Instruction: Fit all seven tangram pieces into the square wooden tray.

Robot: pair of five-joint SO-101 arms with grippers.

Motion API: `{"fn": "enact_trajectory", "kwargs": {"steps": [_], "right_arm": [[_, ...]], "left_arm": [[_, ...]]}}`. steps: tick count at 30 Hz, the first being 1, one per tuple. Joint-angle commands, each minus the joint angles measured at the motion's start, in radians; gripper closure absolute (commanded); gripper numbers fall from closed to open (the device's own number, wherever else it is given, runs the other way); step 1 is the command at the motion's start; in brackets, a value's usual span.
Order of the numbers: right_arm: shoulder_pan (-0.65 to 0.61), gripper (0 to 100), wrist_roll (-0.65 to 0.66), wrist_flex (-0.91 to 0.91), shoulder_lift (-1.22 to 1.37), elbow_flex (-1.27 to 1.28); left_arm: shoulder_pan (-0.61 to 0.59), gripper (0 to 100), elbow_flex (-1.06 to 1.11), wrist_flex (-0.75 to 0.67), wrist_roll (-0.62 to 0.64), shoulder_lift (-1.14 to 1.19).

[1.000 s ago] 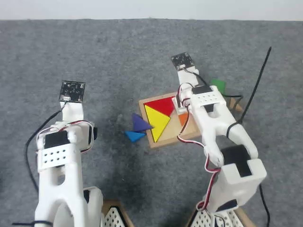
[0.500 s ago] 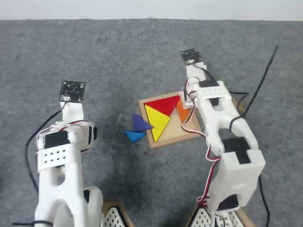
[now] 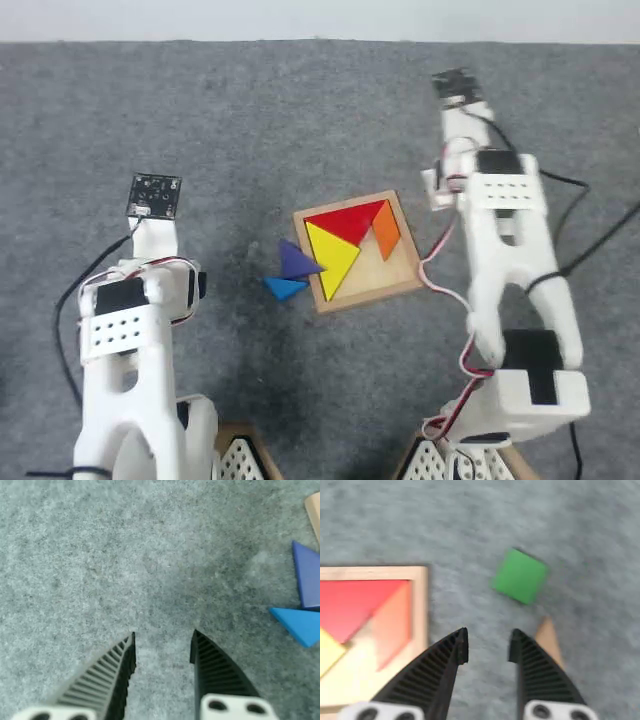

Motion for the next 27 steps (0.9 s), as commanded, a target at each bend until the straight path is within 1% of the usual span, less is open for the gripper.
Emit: {"fn": "enact_trajectory", "kwargs": {"steps": [1, 3, 9, 13, 16, 19, 23, 27], "right_arm": [[0.073, 75.7, 0.012, -0.002, -0.031, -0.071], [0.070, 73.6, 0.011, -0.001, 0.019, -0.103], [0.050, 73.5, 0.008, 0.012, 0.228, -0.264], [0.108, 73.5, -0.031, 0.062, 0.323, -0.338], [0.124, 73.5, -0.031, 0.071, 0.357, -0.384], [0.136, 73.5, -0.029, 0.094, 0.374, -0.390], [0.213, 73.5, -0.026, 0.096, 0.375, -0.362], [0.248, 73.5, 0.058, 0.105, 0.375, -0.316]], "left_arm": [[0.006, 82, -0.010, -0.029, -0.008, -0.031], [0.006, 82, -0.010, -0.031, -0.008, -0.031], [0.018, 82, 0.007, -0.063, -0.006, -0.031], [0.035, 82, 0.012, -0.061, -0.006, -0.031], [0.040, 82, 0.012, -0.063, -0.006, -0.031], [0.043, 82, 0.018, -0.063, -0.006, -0.031], [0.043, 82, 0.019, -0.063, -0.008, -0.031], [0.043, 82, 0.019, -0.064, -0.008, -0.031]]}}
